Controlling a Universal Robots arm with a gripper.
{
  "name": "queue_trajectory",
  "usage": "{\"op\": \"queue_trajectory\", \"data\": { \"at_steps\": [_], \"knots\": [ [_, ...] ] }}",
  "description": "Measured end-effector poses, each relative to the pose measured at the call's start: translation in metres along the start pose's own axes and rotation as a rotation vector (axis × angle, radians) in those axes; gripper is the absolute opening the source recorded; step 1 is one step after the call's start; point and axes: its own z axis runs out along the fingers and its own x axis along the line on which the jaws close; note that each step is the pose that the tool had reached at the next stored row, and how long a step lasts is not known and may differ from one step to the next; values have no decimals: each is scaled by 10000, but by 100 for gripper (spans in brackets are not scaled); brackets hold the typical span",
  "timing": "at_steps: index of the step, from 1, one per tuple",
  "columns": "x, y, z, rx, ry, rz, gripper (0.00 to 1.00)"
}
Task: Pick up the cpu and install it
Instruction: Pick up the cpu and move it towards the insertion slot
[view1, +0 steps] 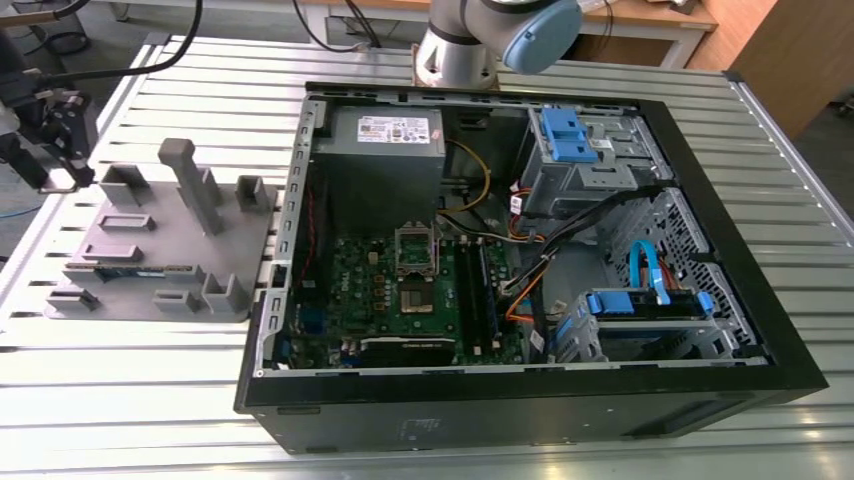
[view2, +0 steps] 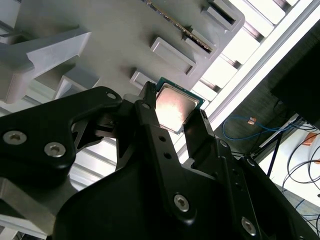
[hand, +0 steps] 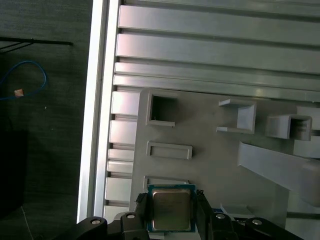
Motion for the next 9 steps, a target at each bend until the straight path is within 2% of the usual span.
{"op": "queue_trajectory", "data": {
  "at_steps": [1,3,7,9],
  "knots": [
    [0,0,-1,0,0,0,47],
    [-1,0,-51,0,0,0,47],
    [-1,0,-59,0,0,0,47],
    [-2,0,-85,0,0,0,47]
  ]
}}
